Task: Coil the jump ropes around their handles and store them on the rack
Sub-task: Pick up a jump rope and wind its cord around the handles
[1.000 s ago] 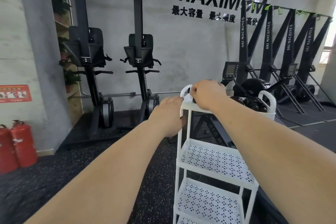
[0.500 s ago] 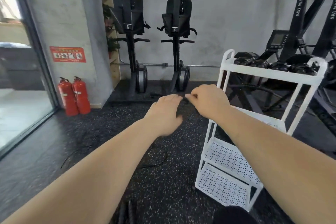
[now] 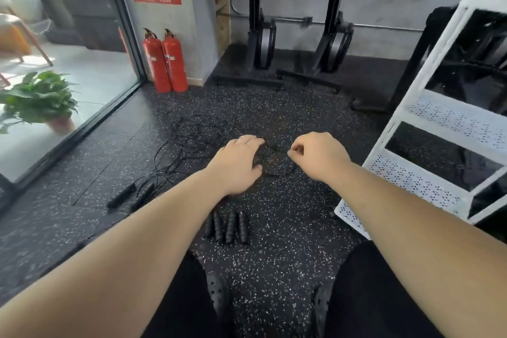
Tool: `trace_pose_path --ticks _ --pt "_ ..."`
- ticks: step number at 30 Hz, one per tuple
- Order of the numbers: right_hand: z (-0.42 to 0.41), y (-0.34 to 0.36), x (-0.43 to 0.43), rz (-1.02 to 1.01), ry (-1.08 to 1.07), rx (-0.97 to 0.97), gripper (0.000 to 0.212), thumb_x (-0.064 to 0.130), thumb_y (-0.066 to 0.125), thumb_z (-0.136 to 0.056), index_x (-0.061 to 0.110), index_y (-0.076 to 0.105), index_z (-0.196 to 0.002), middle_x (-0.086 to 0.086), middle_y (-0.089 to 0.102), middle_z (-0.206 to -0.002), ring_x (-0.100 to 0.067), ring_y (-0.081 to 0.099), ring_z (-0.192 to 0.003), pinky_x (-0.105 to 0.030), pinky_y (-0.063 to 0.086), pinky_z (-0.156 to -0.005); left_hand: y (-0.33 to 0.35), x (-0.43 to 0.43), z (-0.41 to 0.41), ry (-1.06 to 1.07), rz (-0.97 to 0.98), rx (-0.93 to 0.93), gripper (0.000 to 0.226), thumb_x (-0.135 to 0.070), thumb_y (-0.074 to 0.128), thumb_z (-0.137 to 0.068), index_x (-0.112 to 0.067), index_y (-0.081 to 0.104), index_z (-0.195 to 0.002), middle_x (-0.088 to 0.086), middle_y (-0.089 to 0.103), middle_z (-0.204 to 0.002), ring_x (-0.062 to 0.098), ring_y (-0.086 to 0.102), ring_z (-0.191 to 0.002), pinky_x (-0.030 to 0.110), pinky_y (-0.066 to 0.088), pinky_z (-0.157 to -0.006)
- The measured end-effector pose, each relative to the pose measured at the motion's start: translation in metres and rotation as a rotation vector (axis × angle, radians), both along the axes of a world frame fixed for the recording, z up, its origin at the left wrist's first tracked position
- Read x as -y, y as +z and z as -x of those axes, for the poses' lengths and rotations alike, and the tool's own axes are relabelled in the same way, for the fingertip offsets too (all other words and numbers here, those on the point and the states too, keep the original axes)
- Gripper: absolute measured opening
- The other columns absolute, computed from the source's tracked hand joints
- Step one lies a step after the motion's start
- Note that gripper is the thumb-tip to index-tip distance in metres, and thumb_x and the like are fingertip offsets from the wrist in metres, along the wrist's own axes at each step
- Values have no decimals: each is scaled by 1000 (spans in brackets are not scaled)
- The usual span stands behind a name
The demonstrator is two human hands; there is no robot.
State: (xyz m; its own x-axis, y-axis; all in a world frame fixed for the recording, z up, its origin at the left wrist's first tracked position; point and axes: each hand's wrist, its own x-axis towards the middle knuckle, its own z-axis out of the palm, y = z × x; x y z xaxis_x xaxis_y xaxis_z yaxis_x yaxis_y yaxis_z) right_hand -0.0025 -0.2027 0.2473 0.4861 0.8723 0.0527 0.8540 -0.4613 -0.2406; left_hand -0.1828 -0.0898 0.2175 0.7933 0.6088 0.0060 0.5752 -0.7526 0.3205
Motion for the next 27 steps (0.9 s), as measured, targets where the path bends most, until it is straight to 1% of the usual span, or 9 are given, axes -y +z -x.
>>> trace_pose_path --ticks 4,8,14,18,20,23,25,27 --pt "13 -37 -25 91 29 -63 20 48 62 -103 37 77 -110 5 77 -100 -23 71 -90 -40 62 -79 -32 -26 20 59 53 -41 71 -35 60 -104 -23 29 -166 -1 29 -171 30 36 -152 50 34 -123" --pt "20 -71 -56 171 51 -122 18 49 62 -103 37 74 -111 7 75 -101 -21 70 -91 -40 62 -80 -65 -58 32 112 109 -102 71 -35 60 -104 -23 28 -167 0 30 -171 32 37 -151 52 36 -122" --pt "18 -128 -109 283 66 -195 22 52 63 -101 39 71 -117 7 73 -107 -21 69 -94 -41 62 -83 -121 -115 37 169 210 -284 74 -34 61 -104 -23 24 -167 8 33 -168 39 40 -149 54 39 -120" --pt "14 -167 -142 346 87 -215 27 52 62 -102 38 69 -125 5 72 -114 -22 67 -101 -40 61 -83 -159 -154 32 187 270 -403 77 -36 62 -104 -22 22 -168 10 35 -166 41 42 -147 55 41 -118" --pt "11 -187 -156 373 95 -231 30 52 61 -103 38 67 -129 4 71 -117 -22 66 -104 -40 60 -85 -174 -171 24 181 283 -445 76 -37 63 -104 -20 24 -167 12 37 -164 42 44 -146 55 42 -117" --pt "4 -217 -178 400 98 -274 32 48 61 -104 37 65 -134 4 71 -122 -22 68 -102 -39 61 -84 -200 -196 11 198 300 -486 69 -35 62 -103 -18 31 -162 13 38 -162 42 44 -146 56 42 -117" --pt "1 -234 -189 411 109 -292 37 46 60 -105 34 62 -140 2 68 -131 -22 66 -110 -39 59 -89 -218 -209 3 219 317 -498 66 -35 62 -102 -19 34 -160 13 39 -161 42 44 -146 57 42 -117" --pt "-5 -256 -201 423 124 -311 41 45 58 -107 33 57 -146 0 62 -139 -23 62 -121 -40 56 -96 -243 -222 -9 230 334 -498 67 -37 63 -101 -16 36 -158 12 42 -157 42 47 -142 57 45 -114"
